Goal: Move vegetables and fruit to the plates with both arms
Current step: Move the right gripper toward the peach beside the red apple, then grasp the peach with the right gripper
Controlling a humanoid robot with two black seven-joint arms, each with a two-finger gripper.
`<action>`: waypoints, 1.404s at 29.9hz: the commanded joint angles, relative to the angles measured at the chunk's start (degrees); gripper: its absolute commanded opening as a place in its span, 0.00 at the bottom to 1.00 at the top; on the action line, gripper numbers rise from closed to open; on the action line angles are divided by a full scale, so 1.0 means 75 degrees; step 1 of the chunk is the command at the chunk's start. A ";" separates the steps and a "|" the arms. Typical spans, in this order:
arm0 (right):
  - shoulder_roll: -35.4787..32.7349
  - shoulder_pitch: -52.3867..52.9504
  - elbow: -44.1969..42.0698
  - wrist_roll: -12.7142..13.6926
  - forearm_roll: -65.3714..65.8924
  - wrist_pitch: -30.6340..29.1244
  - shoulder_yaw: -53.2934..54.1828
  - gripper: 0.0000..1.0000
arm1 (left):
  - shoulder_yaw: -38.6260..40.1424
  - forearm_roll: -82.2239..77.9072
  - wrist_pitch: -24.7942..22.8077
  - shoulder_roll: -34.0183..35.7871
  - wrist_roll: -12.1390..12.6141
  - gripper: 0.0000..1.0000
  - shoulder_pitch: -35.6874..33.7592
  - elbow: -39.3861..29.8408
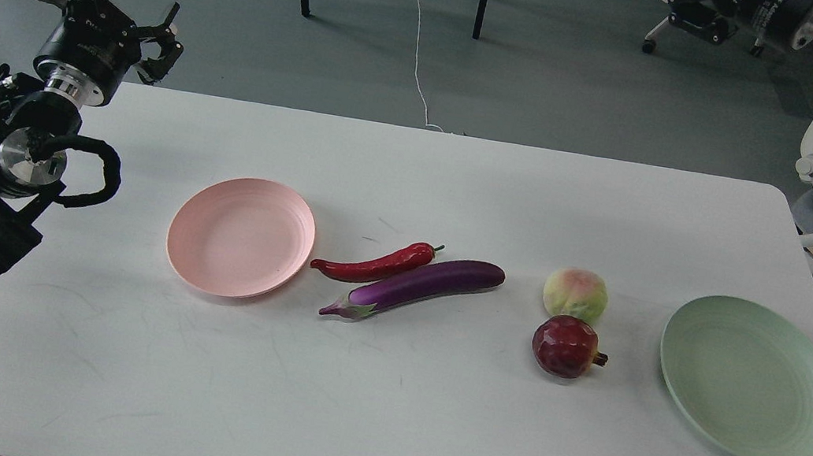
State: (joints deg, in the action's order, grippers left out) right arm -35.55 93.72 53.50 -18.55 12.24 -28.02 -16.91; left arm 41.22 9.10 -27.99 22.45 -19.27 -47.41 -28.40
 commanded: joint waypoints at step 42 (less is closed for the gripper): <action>0.2689 -0.1152 -0.0676 -0.0492 0.6453 0.0303 -0.3957 0.99 | 0.0000 -0.0042 -0.0001 0.0124 -0.0067 0.99 0.0134 0.0036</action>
State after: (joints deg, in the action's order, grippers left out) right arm -16.30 85.45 49.60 -22.30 60.67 -25.75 -46.54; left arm 41.22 8.79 -28.01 23.28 -19.78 -46.42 -28.22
